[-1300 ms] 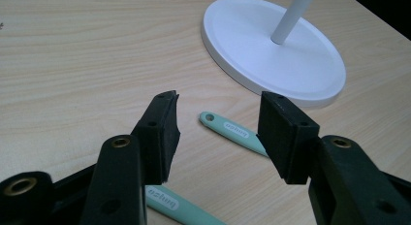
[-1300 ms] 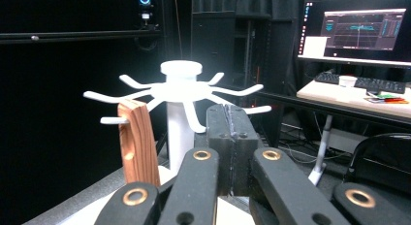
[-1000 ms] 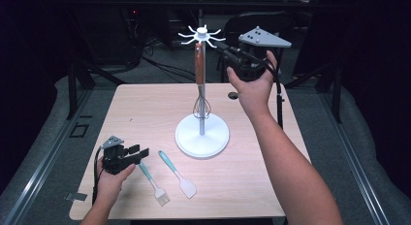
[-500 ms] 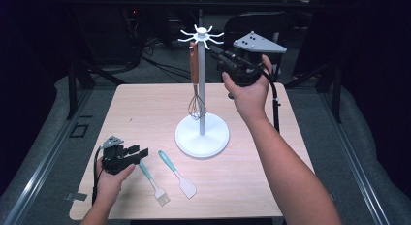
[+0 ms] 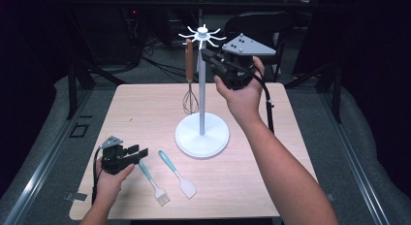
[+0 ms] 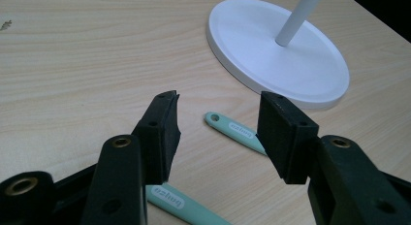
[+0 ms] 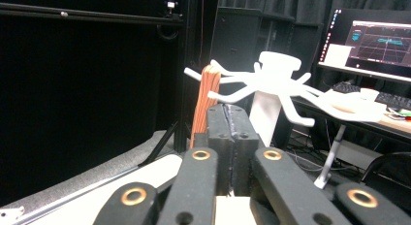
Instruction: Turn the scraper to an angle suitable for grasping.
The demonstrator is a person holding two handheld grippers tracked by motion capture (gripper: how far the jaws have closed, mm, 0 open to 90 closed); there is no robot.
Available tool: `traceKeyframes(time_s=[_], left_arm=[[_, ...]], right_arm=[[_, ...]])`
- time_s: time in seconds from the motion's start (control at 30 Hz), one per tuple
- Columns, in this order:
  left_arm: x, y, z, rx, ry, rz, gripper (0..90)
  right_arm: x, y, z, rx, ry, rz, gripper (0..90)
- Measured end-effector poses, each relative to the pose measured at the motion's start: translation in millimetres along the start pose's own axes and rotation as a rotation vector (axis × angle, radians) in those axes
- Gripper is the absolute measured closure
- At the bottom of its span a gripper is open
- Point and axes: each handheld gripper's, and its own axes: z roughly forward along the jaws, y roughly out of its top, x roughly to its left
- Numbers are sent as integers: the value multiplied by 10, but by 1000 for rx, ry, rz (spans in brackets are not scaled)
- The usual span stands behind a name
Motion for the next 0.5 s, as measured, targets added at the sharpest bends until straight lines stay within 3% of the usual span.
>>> traceKeyframes(time_s=[0.13,0.5], left_arm=[[2,-2,6,1,-2,-1,495],[12,-10,9,6,4,-6,495]], right_arm=[[9,-62,-30,13,1,-1,872],[5,-422,-182,67,2,67,762]])
